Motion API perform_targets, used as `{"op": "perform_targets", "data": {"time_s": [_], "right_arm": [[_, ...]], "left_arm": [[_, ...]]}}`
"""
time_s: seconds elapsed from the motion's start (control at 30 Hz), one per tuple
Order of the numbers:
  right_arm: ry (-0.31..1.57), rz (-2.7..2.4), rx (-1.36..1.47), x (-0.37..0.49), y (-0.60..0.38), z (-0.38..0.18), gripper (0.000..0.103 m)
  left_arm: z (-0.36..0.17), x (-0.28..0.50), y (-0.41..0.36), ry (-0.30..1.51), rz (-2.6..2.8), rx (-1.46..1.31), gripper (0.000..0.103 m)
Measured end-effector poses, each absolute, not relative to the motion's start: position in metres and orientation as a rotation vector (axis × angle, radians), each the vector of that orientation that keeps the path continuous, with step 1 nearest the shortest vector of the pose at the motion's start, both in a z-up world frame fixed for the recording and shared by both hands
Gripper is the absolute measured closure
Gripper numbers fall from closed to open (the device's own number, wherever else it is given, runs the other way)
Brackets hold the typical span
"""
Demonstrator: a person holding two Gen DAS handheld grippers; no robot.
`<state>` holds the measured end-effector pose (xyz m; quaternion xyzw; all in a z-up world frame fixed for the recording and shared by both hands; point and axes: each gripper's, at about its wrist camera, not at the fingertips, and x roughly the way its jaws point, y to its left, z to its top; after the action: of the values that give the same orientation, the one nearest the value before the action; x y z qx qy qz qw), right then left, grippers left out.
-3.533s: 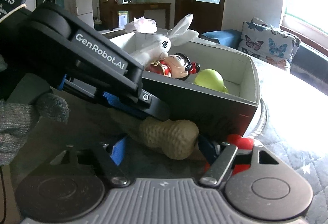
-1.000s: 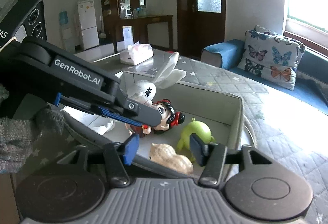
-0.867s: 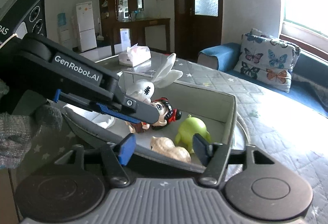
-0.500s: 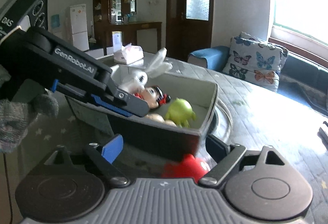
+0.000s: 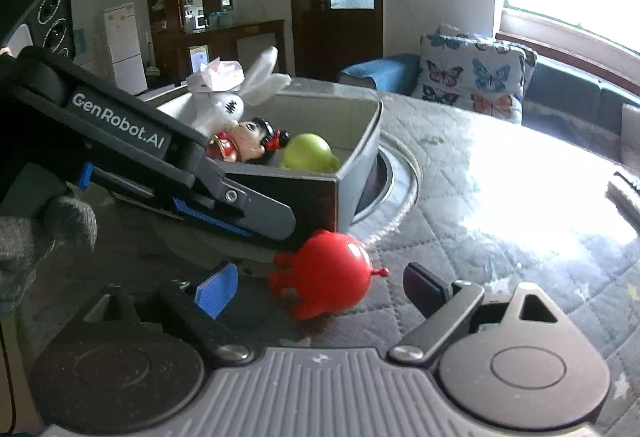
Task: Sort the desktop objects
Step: 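Move the left tool down to the red round toy figure, then close the left tool on the red toy figure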
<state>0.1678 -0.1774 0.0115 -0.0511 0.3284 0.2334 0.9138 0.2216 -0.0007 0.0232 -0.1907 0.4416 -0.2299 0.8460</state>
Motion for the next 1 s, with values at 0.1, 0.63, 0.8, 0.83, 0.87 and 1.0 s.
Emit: {"op": "perform_targets", "data": {"time_s": [0.1,0.63,0.8,0.83,0.87,1.0], "right_arm": [[0.685,0.484,-0.091,0.173,-0.180,0.006,0.011],[0.731,0.520,0.030,0.186,-0.195,-0.012,0.037],[0.733,0.520,0.036,0.185,-0.198,-0.012,0.037],[0.733,0.518,0.038,0.184,-0.198,-0.012,0.038],[0.733,0.517,0.041,0.184,-0.198,-0.011,0.038],[0.736,0.517,0.039,0.180,-0.198,-0.010,0.038]], "left_arm": [[0.020,0.226,-0.006,0.943,-0.486,-0.403,0.069],[0.008,0.239,-0.008,0.949,-0.503,-0.453,0.064],[0.005,0.238,-0.005,0.955,-0.509,-0.475,0.060],[0.004,0.238,-0.004,0.955,-0.509,-0.481,0.060],[0.004,0.238,-0.004,0.956,-0.509,-0.488,0.060],[0.004,0.235,-0.002,0.962,-0.512,-0.497,0.060]]}}
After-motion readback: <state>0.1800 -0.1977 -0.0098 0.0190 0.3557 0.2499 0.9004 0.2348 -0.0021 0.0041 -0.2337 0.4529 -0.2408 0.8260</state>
